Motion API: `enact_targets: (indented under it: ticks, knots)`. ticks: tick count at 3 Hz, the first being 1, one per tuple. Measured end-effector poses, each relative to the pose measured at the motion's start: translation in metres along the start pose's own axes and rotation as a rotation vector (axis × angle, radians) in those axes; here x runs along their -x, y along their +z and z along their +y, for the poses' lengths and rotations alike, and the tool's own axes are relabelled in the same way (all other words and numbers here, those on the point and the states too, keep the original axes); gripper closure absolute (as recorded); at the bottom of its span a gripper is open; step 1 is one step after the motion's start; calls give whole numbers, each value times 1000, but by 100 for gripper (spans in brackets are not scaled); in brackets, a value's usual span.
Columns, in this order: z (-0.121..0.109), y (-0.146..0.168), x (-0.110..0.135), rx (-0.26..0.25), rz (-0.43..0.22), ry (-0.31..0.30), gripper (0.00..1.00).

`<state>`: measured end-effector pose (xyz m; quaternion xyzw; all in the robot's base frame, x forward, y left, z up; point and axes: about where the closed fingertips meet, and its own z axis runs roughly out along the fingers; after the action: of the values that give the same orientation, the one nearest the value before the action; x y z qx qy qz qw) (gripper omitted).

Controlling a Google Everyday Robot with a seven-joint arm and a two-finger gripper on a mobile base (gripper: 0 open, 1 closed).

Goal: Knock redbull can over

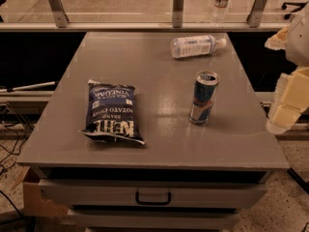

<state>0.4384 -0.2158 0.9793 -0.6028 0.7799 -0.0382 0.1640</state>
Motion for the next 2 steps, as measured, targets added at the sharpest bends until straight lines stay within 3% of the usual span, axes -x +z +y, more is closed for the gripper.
enact_targets:
  ticks: [2]
  knots:
    - [-1, 0, 2, -5, -17, -2, 0]
